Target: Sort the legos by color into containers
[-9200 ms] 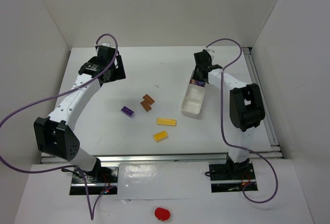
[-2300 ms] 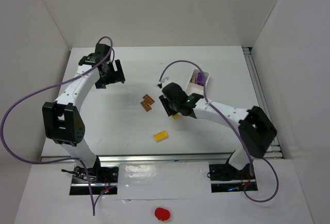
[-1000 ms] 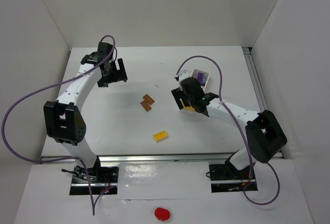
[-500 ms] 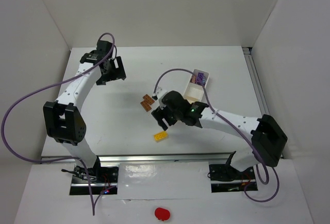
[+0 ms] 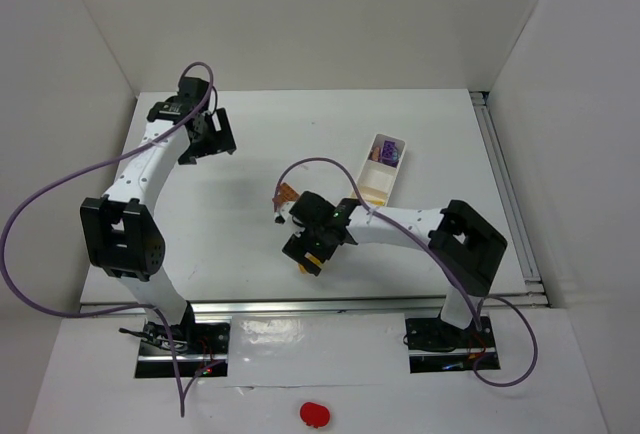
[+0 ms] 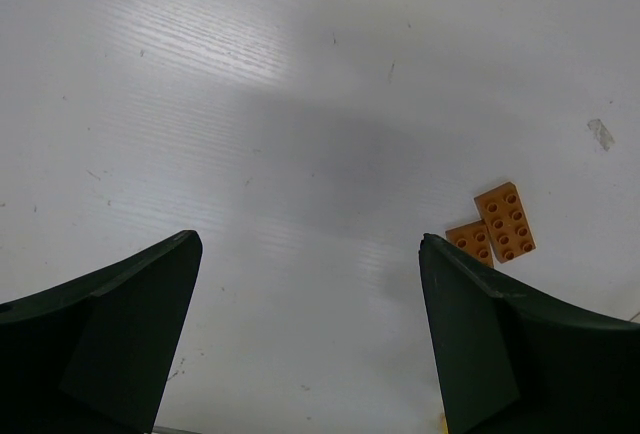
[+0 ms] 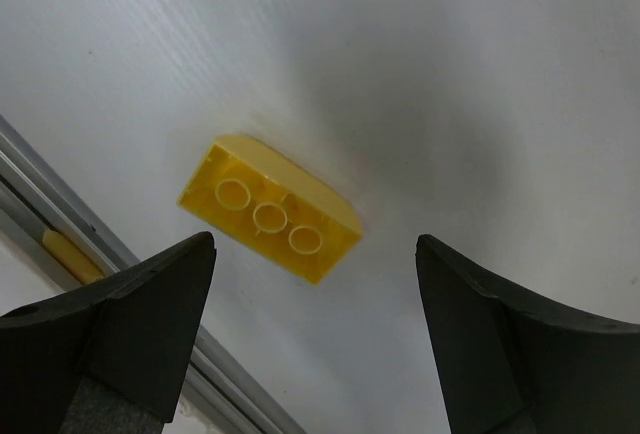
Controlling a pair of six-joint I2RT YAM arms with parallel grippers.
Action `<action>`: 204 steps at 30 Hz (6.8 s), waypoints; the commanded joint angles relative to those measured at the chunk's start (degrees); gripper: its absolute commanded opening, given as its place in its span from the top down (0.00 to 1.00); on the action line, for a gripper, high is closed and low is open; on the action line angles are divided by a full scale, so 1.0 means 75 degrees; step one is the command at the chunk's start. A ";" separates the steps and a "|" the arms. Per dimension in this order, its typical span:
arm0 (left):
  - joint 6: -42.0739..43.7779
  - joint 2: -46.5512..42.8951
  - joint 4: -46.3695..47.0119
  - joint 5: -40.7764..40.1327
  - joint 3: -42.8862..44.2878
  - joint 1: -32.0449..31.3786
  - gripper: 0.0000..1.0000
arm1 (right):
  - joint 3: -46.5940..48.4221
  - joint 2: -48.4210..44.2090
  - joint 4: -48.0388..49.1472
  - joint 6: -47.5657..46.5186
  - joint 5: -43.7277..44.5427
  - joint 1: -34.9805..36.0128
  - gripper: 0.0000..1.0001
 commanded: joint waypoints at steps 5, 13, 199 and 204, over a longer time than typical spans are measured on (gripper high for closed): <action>0.0183 -0.0177 -0.0048 -0.0027 0.0020 0.0021 0.00 | 0.0341 0.0243 0.0226 -0.0127 0.0478 0.0132 0.12; 0.0183 -0.0248 0.0104 0.0113 -0.0179 0.0021 0.00 | 0.0189 0.0325 0.0999 0.0014 0.0726 0.0132 0.25; -0.0461 -0.2147 0.0597 0.0594 -0.2242 0.0185 0.00 | 0.0447 -0.0480 0.2383 0.1819 0.4076 -0.3783 0.35; -0.0461 -0.2147 0.0597 0.0664 -0.2242 0.0185 0.00 | 0.0540 -0.1021 0.2313 0.1819 0.3355 -0.3455 0.39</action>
